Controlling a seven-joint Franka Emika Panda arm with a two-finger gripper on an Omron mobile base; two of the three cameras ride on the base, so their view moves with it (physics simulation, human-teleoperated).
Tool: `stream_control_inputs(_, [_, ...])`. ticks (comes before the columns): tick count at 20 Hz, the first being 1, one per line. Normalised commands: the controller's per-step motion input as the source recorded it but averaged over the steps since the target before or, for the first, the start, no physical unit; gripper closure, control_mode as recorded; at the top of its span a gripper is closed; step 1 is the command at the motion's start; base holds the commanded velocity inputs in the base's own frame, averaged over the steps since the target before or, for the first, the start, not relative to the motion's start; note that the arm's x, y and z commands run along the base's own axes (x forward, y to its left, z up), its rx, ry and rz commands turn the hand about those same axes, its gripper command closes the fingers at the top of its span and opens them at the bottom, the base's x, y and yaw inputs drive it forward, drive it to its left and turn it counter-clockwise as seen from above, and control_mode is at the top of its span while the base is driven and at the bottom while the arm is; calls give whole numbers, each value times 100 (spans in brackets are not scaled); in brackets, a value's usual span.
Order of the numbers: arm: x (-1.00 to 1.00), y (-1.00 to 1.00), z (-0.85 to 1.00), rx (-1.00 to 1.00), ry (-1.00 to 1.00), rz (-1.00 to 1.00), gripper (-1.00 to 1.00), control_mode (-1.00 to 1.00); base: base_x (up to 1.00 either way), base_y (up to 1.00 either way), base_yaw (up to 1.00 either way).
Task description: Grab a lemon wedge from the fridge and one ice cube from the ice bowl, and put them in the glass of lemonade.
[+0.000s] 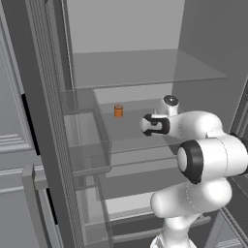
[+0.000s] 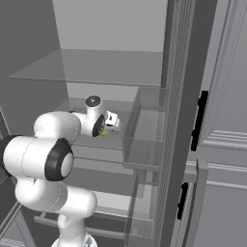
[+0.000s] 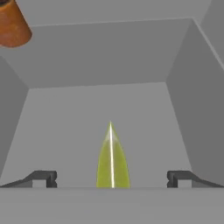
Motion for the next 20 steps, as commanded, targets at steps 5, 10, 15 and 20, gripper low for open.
stream_control_inputs(5, [-2,6,-7,0,4,3,-100,-100,0,0,0])
stream_control_inputs(10, [0,-1,-7,0,0,0,-100,-100,0,0,0])
stream_control_inputs(15, [11,-10,-17,0,2,0,-100,-100,0,0,0])
stream_control_inputs(20, [7,0,-23,0,4,0,-100,-100,0,0,0])
